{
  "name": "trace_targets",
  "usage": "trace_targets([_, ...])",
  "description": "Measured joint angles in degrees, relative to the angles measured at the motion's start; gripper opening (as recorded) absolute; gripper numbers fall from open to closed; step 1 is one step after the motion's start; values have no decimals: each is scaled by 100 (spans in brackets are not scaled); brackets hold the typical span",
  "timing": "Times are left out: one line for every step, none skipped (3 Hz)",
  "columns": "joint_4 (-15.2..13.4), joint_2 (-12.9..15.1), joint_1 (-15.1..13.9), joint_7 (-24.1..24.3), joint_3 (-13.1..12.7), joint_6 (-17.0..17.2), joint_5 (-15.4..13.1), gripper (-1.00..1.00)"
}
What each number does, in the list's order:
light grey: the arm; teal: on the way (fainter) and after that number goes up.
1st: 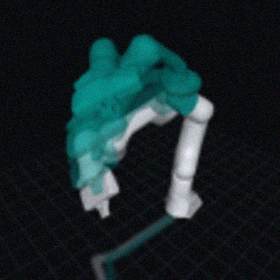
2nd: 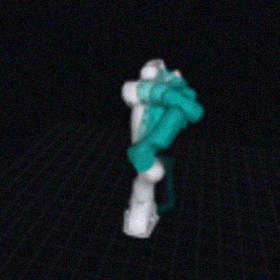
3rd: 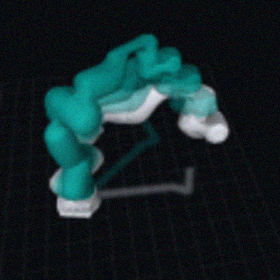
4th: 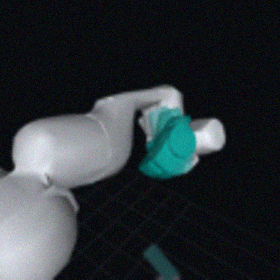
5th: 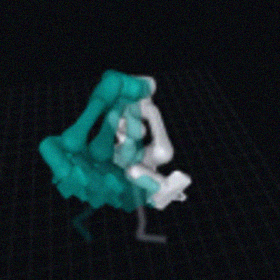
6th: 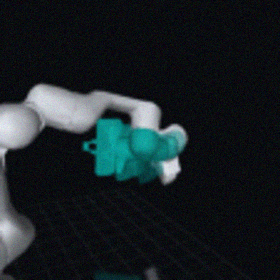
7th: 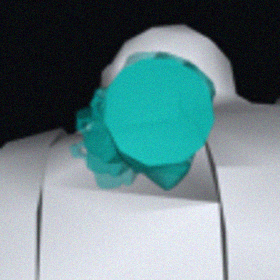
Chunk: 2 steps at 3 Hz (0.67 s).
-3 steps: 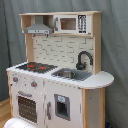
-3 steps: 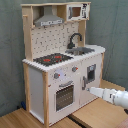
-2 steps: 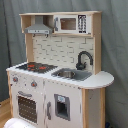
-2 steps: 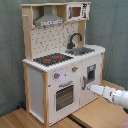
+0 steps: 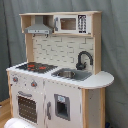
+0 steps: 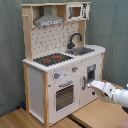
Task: Play with the kitchen
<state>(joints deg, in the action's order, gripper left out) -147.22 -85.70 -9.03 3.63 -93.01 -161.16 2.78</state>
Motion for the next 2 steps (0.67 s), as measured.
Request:
trace_targets([-48, 8, -75, 633, -27, -188, 0, 100])
trace_targets([-73, 4, -197, 1248, -104, -357, -1, 100])
